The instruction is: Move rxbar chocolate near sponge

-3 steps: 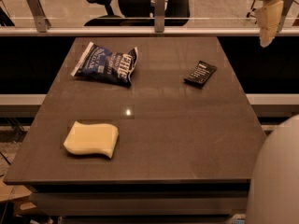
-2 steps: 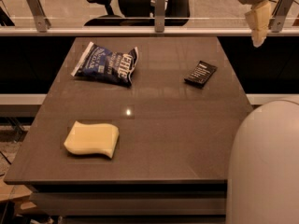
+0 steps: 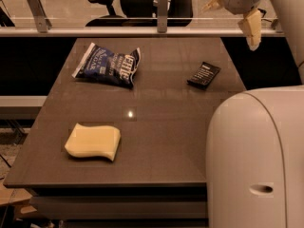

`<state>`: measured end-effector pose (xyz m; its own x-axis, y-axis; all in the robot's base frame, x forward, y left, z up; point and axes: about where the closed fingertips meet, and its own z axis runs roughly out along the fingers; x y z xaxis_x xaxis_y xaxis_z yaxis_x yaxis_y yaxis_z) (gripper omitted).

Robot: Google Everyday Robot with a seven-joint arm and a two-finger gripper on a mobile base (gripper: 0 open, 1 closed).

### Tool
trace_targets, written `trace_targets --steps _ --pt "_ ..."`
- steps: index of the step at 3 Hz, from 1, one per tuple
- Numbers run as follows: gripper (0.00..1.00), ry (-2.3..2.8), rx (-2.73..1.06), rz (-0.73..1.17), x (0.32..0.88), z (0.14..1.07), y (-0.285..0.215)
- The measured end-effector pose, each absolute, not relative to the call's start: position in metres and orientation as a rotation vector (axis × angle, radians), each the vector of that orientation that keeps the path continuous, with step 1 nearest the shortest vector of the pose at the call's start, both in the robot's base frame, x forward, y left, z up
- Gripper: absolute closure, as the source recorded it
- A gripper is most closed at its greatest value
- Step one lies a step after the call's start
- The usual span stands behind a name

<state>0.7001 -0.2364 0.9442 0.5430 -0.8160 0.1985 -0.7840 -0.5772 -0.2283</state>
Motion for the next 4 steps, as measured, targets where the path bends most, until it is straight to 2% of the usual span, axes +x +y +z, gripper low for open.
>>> trace_targets --steps 3,4 --pt "0.0 1.237 -2.693 -0.216 0.706 0.886 -0.225" --pt "0.0 1.228 -2.669 -0.261 0.717 0.886 -0.223"
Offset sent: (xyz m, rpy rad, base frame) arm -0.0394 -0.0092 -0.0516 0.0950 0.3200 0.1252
